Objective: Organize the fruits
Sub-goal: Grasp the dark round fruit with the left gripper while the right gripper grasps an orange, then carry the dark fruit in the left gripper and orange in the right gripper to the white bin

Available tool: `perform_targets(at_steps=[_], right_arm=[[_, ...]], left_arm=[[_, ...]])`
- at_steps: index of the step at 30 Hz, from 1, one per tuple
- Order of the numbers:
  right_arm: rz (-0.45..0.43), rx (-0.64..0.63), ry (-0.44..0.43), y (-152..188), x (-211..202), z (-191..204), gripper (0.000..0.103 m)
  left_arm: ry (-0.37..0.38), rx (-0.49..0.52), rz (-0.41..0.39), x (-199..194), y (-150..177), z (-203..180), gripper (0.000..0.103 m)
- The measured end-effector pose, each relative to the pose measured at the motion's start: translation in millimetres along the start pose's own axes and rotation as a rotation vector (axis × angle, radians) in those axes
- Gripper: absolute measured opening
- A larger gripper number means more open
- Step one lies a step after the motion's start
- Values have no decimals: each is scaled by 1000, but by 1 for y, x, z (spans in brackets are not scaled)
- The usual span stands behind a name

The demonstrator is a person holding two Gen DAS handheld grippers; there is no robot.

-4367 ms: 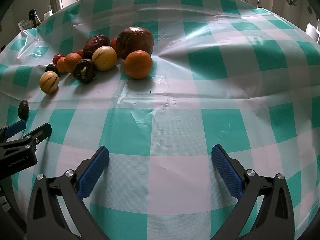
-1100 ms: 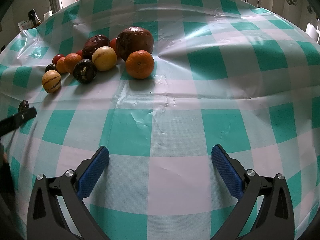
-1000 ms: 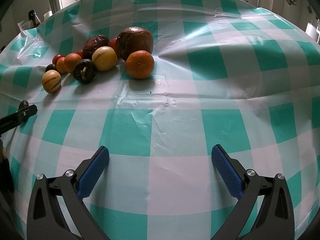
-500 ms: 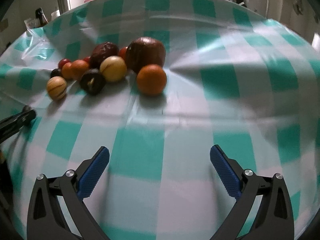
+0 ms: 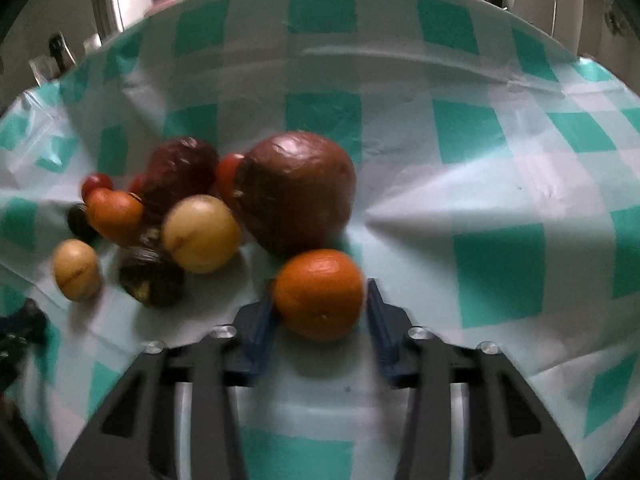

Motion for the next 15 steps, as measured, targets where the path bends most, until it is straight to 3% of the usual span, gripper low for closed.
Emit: perform_targets(at_steps=[6,15], right_arm=[[-58,115,-84,23,-31,0,41],[-61,223,-145,27,-29,-20,41]], left_arm=[[4,-4,-1,0,0,1,41],[46,-43,-8,-1,-1,6,41]])
Point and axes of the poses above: each gripper's, at about its wrist camera, not at the fingertips, and x roughly the way its jaws point, z to its left, y to its underside, the point moved 6 cm from there along x, roughly the way its jaws point, and after that the axes turned 1 degree about -z, right-handed, at the moved point
